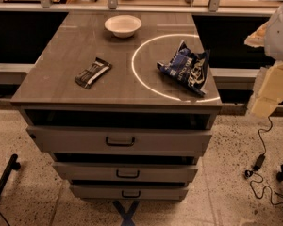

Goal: Move blue chip bag near rxbar chocolate

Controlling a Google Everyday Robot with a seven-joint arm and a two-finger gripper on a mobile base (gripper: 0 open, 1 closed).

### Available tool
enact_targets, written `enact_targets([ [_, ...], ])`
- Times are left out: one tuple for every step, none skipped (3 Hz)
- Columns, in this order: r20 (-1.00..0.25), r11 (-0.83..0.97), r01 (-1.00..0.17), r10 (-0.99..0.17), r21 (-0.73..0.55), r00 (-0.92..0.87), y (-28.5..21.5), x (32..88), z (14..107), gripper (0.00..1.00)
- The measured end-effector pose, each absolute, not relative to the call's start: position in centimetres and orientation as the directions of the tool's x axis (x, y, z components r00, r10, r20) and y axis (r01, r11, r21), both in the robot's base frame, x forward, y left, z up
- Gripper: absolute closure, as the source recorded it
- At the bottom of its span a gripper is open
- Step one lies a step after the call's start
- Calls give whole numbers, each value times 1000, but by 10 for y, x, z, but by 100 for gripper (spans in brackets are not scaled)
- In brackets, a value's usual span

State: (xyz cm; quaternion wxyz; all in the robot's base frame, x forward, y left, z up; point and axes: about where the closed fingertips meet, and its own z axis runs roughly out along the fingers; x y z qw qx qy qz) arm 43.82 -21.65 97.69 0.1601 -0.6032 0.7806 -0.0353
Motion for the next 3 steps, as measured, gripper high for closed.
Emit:
enact_targets([
  [-207,270,-930,-953,-248,-221,-216,438,977,0],
  [-243,325,-903,-934,-280,-261,-220,451,979,0],
  [-295,408,-844,-902,-347,-314,-225,489,986,0],
])
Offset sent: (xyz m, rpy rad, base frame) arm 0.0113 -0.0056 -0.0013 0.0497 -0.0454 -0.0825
